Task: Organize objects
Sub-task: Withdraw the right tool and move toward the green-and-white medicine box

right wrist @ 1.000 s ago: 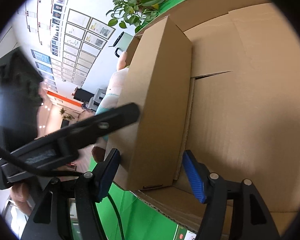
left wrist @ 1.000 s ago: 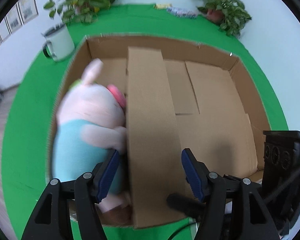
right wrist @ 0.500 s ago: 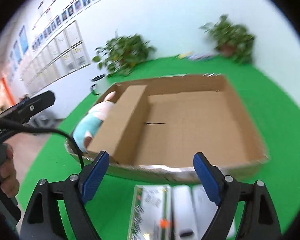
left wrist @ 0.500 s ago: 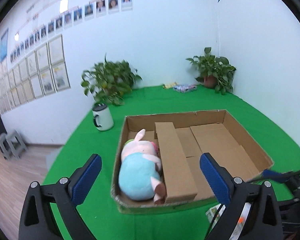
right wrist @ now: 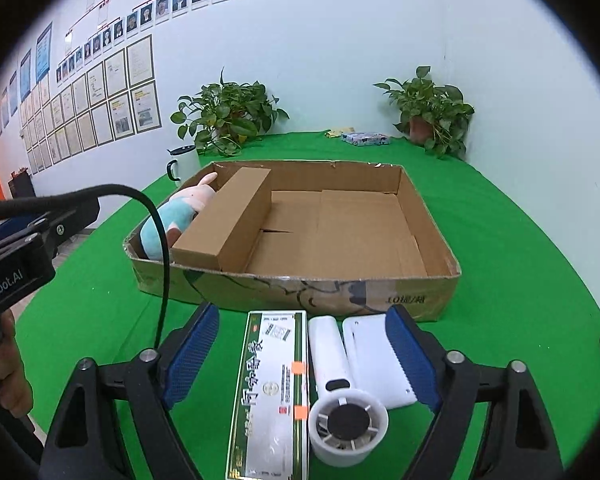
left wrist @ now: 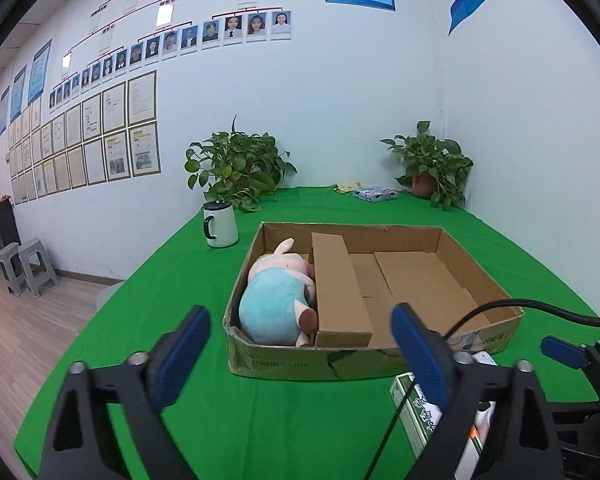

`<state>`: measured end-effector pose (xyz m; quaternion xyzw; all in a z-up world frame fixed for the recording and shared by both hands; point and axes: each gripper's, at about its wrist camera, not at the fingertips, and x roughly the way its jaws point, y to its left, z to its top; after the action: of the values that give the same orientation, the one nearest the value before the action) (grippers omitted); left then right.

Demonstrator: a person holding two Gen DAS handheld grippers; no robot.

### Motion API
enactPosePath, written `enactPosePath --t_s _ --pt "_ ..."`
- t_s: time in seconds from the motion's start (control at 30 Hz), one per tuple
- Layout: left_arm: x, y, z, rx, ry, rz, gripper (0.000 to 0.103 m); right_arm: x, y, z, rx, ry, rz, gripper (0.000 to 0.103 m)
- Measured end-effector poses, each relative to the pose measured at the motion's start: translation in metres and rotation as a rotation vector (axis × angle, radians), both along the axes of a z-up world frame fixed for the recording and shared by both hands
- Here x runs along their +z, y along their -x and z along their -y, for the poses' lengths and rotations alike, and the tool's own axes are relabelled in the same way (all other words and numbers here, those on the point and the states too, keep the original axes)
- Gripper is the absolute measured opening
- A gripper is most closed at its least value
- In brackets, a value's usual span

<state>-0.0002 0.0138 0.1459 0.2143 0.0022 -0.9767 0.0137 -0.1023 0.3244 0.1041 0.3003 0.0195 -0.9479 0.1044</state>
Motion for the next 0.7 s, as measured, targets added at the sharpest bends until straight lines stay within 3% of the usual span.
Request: enactPosePath --t_s 0.03,0.07,0.1,0.13,0.17,0.2,0.23,0.3,0.37,0.47,0.6,0.7 --pt "-0.001 -0.001 -0.001 -0.009 0.004 0.008 0.043 -0.001 -0.002 -0.001 0.0 -0.002 0.0 0.048" --pt "-0.003 -0.003 -0.004 -0.022 0.017 0.028 0.025 -0.002 -0.006 -0.002 -0.013 -0.01 0.006 0.035" --pt "-0.005 -0.002 -0.005 -0.034 0.028 0.045 0.014 -0.003 -0.006 -0.003 -0.018 -0.011 0.012 0.027" --pt "-0.007 -0.003 -0.007 -0.047 0.032 0.048 0.015 -0.005 -0.005 -0.004 -0.013 -0.008 0.016 0.027" --pt "-0.007 -0.007 -0.008 -0.05 0.026 0.039 0.016 -0.006 -0.007 -0.004 -0.002 -0.006 0.01 0.027" --pt "-0.007 -0.007 -0.007 -0.051 0.018 0.035 0.028 -0.005 -0.008 -0.004 -0.003 -0.011 -0.003 0.032" --pt "-0.007 -0.006 -0.007 -0.052 0.013 0.038 0.061 -0.005 -0.01 -0.004 -0.006 -0.017 -0.014 0.053" --pt "-0.007 -0.007 -0.004 -0.038 -0.009 0.026 0.101 -0.004 -0.01 -0.005 -0.008 -0.013 -0.029 0.09" --pt "-0.006 -0.008 -0.001 -0.026 -0.02 0.003 0.101 -0.003 -0.013 -0.007 -0.008 -0.009 -0.039 0.091" --pt "-0.009 -0.003 0.002 -0.023 -0.018 0.034 0.101 -0.005 -0.013 -0.01 0.002 -0.014 -0.035 0.091" --pt "-0.016 0.003 0.012 -0.045 -0.08 0.058 0.101 -0.007 -0.015 -0.016 0.03 0.003 -0.033 0.091" --pt "-0.024 0.005 0.019 -0.077 -0.088 0.095 0.101 -0.011 -0.03 -0.024 0.169 0.055 -0.041 0.091"
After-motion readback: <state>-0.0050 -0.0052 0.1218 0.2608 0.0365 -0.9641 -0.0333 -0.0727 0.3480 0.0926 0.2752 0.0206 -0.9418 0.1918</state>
